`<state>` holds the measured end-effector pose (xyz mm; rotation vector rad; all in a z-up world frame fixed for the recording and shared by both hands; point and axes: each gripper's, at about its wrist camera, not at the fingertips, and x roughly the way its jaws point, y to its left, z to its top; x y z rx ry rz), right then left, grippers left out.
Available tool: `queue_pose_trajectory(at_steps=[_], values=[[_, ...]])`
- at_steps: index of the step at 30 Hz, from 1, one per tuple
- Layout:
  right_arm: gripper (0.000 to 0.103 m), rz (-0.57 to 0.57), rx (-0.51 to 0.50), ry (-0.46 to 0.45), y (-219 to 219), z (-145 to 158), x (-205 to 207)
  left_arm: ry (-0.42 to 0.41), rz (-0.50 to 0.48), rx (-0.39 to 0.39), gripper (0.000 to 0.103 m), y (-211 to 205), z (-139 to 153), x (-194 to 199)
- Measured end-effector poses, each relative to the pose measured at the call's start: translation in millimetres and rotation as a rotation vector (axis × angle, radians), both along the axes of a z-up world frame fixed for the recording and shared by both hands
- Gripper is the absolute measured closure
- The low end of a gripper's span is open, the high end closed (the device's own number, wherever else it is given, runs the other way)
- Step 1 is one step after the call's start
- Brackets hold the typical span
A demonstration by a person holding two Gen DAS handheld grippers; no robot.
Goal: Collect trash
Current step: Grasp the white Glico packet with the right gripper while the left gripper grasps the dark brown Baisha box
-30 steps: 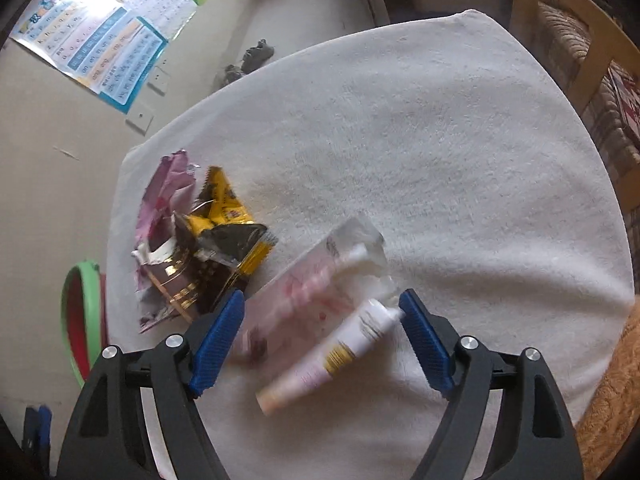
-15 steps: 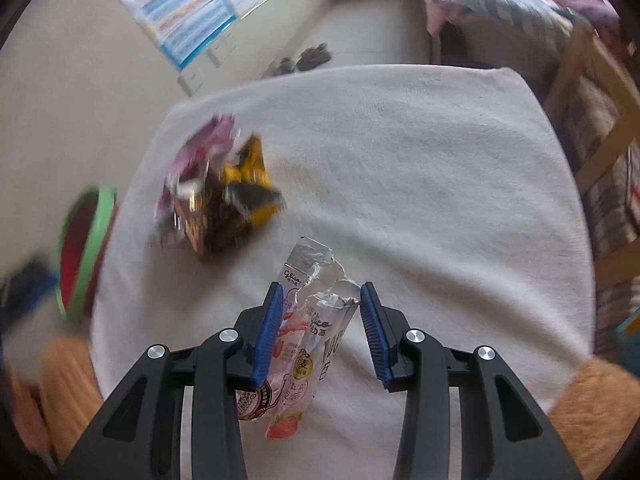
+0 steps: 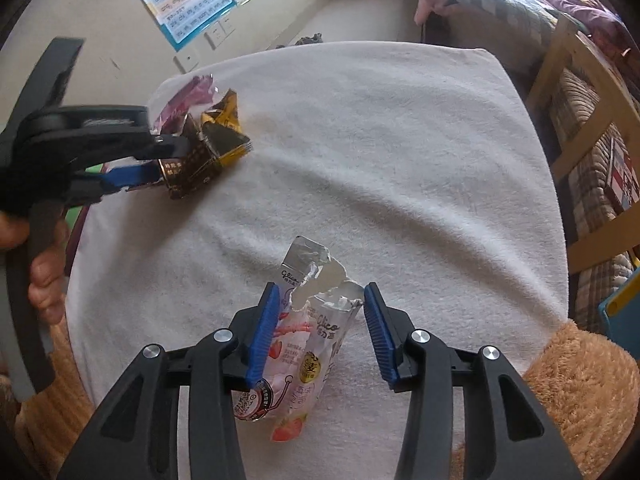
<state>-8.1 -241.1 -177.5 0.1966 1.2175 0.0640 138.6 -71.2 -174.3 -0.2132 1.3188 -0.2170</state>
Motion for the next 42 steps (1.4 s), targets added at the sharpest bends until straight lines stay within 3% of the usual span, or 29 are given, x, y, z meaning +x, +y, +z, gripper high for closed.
queue_pose_trajectory(at_steps=[5,9,11,16,18,20,23,26,31,35,38,42], values=[[0.059,-0.003,0.013,0.011,-2.2,-2.2,1.7,-0.022,-0.024,-0.023,0.087,13.9,14.0,-14.3],[0.057,0.027,-0.005,0.002,5.3,-0.5,4.8,-0.085,-0.129,0.052,0.087,22.9,32.6,-41.9],[0.056,0.049,-0.018,0.0,10.9,-0.8,6.5,-0.078,-0.176,0.084,0.087,30.9,33.2,-58.8],[0.049,0.076,-0.03,0.012,21.5,-4.6,8.9,-0.042,-0.19,0.118,0.087,41.1,17.6,-82.4],[0.04,0.071,-0.033,0.014,22.4,-4.1,8.9,-0.038,-0.164,0.112,0.08,42.9,14.5,-82.3],[0.033,0.052,-0.027,0.011,19.1,-1.9,7.8,-0.038,-0.128,0.076,0.055,42.4,13.3,-80.9],[0.033,0.011,0.004,0.023,10.8,1.4,2.9,-0.06,-0.086,0.04,0.036,39.7,16.8,-79.0],[0.033,-0.016,0.03,0.046,4.0,2.4,-5.0,-0.079,-0.051,0.024,0.032,38.6,18.2,-80.0],[0.033,-0.043,0.048,0.077,-4.6,0.2,-14.0,-0.115,0.006,0.109,0.027,39.3,13.3,-79.1],[0.033,-0.035,0.062,0.098,-2.9,-3.9,-13.4,-0.127,-0.01,0.117,0.027,36.5,12.9,-78.5],[0.034,-0.029,0.07,0.111,-1.3,-6.3,-14.9,-0.092,-0.007,0.086,0.027,37.2,8.9,-78.6],[0.034,-0.033,0.067,0.114,-1.4,-8.3,-13.5,0.02,0.031,0.03,0.027,37.1,-7.6,-76.5]])
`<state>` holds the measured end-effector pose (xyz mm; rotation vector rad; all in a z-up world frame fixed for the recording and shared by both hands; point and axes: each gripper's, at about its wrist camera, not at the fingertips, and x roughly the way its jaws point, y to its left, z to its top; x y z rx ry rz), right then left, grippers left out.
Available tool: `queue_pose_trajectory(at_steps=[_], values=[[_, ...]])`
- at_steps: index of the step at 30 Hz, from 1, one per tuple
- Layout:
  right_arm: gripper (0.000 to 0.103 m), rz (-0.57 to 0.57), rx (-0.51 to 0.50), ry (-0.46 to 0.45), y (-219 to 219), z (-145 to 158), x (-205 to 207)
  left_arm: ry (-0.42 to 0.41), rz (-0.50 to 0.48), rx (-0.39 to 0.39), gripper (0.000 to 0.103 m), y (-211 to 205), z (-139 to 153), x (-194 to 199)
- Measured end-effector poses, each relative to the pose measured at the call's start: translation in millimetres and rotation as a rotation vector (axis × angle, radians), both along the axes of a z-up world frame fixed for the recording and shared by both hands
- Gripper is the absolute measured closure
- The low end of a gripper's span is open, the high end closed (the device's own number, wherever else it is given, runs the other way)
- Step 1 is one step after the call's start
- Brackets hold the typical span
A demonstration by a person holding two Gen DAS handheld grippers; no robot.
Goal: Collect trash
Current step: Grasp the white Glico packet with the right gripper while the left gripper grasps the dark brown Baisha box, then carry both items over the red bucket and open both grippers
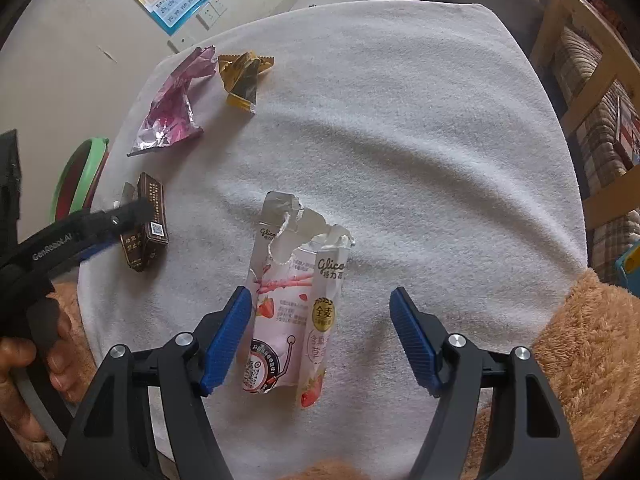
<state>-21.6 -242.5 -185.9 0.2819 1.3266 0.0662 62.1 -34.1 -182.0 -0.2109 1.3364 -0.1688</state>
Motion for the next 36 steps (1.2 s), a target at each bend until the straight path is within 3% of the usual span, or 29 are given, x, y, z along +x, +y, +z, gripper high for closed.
queue_pose_trajectory(at_steps=[5,6,7,9,14,15,17,31,36], values=[[0.034,0.002,-0.008,0.0,-0.2,-1.0,0.9,0.017,0.0,-0.003,0.029,0.3,-0.2,-3.2],[0.034,0.006,-0.01,0.002,0.9,-1.7,0.9,0.015,-0.005,-0.004,0.033,-1.0,-0.2,-1.9],[0.034,0.01,-0.013,0.003,1.8,-2.3,0.8,0.015,-0.013,0.001,0.043,-1.9,0.1,-2.2],[0.034,0.016,-0.016,0.002,4.0,-2.2,1.0,0.013,-0.025,0.012,0.047,-2.5,-0.2,-3.5],[0.056,0.02,-0.007,-0.013,7.2,-0.2,0.6,-0.002,-0.026,-0.001,0.054,1.5,4.8,-4.6],[0.065,0.02,-0.004,-0.023,7.0,2.0,0.5,-0.008,-0.028,0.0,0.055,2.0,6.8,-3.5],[0.069,0.015,-0.013,-0.044,6.5,6.4,0.3,-0.028,-0.035,0.004,0.055,3.2,12.8,-2.7],[0.07,0.04,-0.031,-0.098,11.9,15.0,-1.6,-0.187,-0.019,0.06,0.055,30.9,62.1,1.1],[0.069,0.08,-0.049,-0.12,25.6,23.0,2.5,-0.197,0.021,0.027,0.055,48.0,70.7,3.5]])
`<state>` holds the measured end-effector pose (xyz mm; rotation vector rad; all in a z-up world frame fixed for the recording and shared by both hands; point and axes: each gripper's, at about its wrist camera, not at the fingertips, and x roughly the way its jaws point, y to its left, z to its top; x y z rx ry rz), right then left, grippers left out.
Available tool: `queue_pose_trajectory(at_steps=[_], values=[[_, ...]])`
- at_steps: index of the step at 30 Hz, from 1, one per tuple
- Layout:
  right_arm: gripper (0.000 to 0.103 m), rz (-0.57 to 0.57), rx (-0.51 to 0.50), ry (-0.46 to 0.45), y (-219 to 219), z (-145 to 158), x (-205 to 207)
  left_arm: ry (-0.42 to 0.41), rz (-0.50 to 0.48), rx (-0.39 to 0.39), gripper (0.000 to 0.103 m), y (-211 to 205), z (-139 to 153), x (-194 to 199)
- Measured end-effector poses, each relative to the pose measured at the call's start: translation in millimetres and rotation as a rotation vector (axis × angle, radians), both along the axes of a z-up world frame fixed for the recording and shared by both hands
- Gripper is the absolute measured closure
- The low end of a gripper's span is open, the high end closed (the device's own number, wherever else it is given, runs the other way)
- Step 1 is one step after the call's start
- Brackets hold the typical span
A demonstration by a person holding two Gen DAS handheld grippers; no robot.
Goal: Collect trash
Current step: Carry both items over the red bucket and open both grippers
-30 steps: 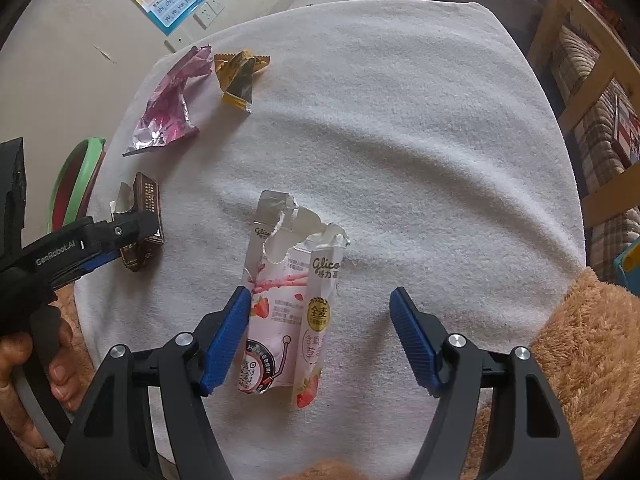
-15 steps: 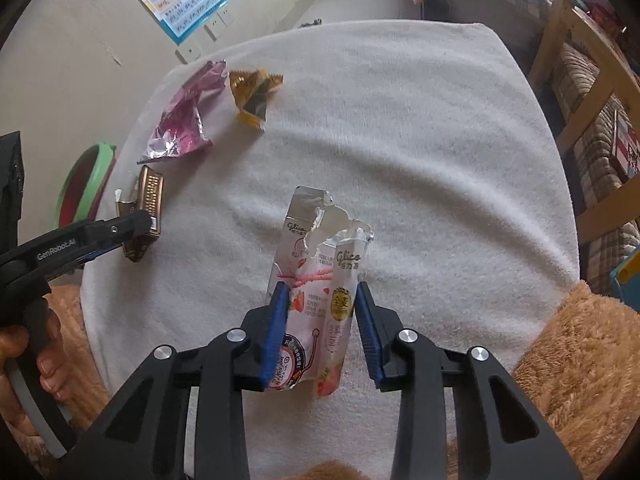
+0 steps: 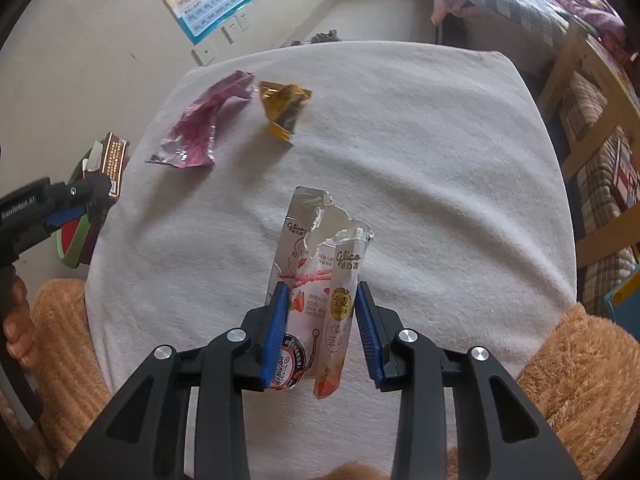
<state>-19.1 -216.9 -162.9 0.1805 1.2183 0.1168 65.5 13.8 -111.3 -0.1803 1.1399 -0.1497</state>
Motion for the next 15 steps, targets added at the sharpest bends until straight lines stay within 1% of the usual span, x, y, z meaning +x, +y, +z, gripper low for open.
queue_pose_trajectory(at_steps=[2,6,10,15], values=[[0.069,0.026,-0.011,-0.017,8.3,5.7,2.3,-0.017,0.005,0.005,0.055,5.6,5.3,-0.8],[0.069,0.091,-0.043,-0.083,32.4,26.5,12.5,-0.047,0.022,0.018,0.055,17.5,12.4,-2.7],[0.069,0.162,-0.075,-0.15,60.3,46.4,21.6,-0.069,0.06,0.037,0.055,39.5,16.2,-7.0],[0.069,0.235,-0.086,-0.197,94.9,63.7,34.1,-0.079,0.119,0.048,0.055,71.2,17.6,-13.3]])
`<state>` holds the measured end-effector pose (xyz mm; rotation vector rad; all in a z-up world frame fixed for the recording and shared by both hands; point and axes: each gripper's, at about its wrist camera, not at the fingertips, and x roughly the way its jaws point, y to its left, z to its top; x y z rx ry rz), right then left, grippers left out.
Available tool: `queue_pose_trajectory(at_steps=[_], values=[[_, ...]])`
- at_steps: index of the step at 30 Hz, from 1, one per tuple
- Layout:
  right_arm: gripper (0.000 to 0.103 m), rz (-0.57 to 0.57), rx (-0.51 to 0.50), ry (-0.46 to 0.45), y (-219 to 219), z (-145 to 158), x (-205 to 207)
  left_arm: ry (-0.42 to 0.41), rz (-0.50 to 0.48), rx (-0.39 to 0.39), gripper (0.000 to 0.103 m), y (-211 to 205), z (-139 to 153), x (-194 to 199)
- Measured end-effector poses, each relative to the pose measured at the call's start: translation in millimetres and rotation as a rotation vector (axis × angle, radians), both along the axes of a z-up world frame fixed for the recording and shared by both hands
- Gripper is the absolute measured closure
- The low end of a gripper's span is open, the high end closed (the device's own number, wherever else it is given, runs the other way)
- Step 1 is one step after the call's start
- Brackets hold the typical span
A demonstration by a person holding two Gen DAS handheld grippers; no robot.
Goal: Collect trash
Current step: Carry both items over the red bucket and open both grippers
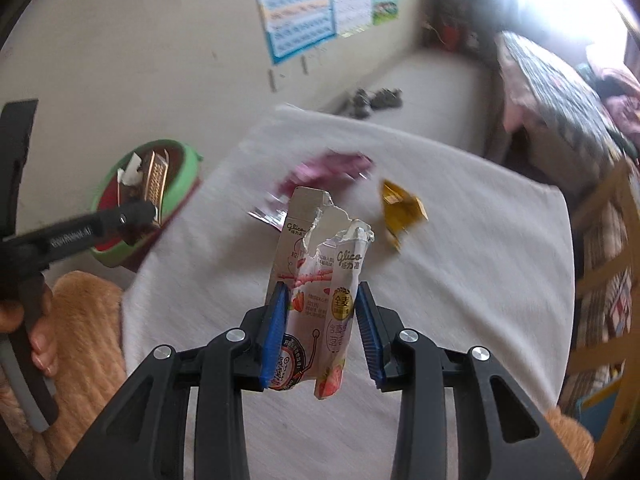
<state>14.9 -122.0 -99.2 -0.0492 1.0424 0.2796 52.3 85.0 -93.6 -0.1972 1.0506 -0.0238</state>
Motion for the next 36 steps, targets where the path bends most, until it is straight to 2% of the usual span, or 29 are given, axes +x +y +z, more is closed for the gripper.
queue_pose_trajectory(at_steps=[13,23,26,30,36], values=[[0.069,0.179,-0.032,-0.059,85.3,23.1,13.5,-0.018,0.18,0.018,0.055,98.6,-1.3,-16.0],[0.069,0.303,-0.042,-0.103,156.9,30.8,27.1,-0.014,0.236,0.027,0.055,145.7,-4.3,-18.4],[0.069,0.327,-0.004,-0.084,172.3,26.6,37.0,-0.01,0.248,0.027,0.055,155.1,-7.8,-14.7],[0.069,0.3,0.106,0.018,189.5,10.7,63.8,0.01,0.274,0.015,0.055,168.3,-18.7,-9.3],[0.069,0.31,0.156,0.049,220.3,8.7,91.2,0.025,0.292,0.012,0.055,179.0,-27.5,-5.0]])
